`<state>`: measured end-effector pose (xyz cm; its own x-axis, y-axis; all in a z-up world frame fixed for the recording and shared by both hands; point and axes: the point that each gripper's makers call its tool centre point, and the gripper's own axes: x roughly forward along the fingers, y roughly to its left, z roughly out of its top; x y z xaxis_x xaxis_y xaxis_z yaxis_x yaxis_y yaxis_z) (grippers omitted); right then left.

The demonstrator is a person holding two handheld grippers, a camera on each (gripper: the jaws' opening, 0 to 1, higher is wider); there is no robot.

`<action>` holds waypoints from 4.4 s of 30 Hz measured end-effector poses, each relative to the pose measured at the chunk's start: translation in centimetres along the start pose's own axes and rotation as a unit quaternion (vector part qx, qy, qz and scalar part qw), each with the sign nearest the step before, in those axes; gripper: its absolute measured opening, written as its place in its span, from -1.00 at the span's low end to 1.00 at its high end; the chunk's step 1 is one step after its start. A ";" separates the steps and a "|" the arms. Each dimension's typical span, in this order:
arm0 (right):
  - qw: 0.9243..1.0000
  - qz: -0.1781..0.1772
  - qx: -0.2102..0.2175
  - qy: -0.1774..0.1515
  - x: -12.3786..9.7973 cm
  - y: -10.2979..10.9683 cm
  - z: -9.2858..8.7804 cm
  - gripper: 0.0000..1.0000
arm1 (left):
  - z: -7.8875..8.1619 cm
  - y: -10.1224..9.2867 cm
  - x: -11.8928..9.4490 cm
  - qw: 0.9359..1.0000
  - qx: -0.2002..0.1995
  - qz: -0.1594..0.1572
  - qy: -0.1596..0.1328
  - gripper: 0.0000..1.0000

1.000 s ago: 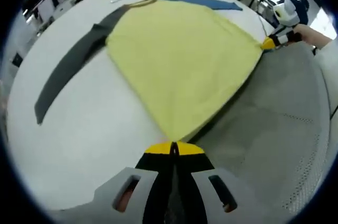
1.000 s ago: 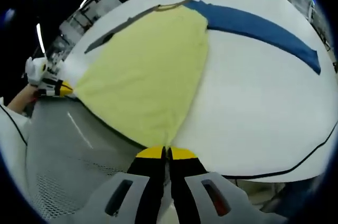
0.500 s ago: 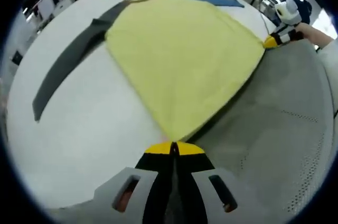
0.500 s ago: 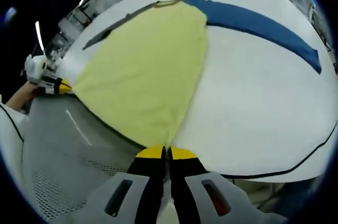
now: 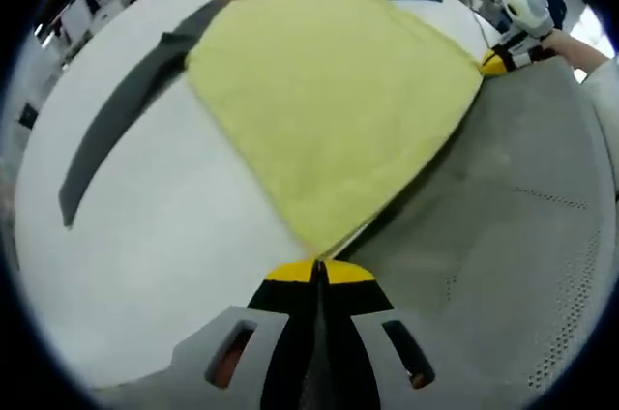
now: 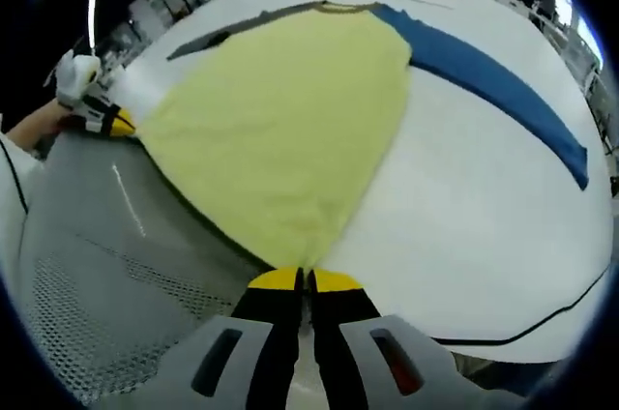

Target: Fold the garment on the visible template until the final outline fits inside the template.

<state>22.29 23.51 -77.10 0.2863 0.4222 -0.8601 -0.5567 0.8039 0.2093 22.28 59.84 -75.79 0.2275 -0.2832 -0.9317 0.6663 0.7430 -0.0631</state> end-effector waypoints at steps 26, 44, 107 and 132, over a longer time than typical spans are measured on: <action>0.998 -0.042 -0.012 -0.046 -3.0 -1.9 0.7 -0.40 | 2.0 2.3 -2.9 0.996 -0.033 0.043 -0.067 -0.74; 0.982 -0.067 -0.014 -0.174 -9.5 -2.1 7.3 0.20 | 6.6 3.2 -8.8 0.969 -0.138 0.020 -0.205 -0.16; 0.966 -0.001 -0.032 -0.256 -16.9 -0.3 11.1 0.99 | 9.5 3.9 -19.9 0.946 -0.112 0.008 -0.304 0.96; 0.970 -0.020 0.013 -0.241 -15.3 -5.4 10.2 0.89 | 12.7 3.0 -17.9 0.948 -0.112 -0.011 -0.296 0.97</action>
<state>28.85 16.92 -60.34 0.6426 0.5321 -0.5513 -0.5197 0.8314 0.1966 29.25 59.43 -54.80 0.6191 -0.5417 -0.5685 0.5233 0.8244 -0.2156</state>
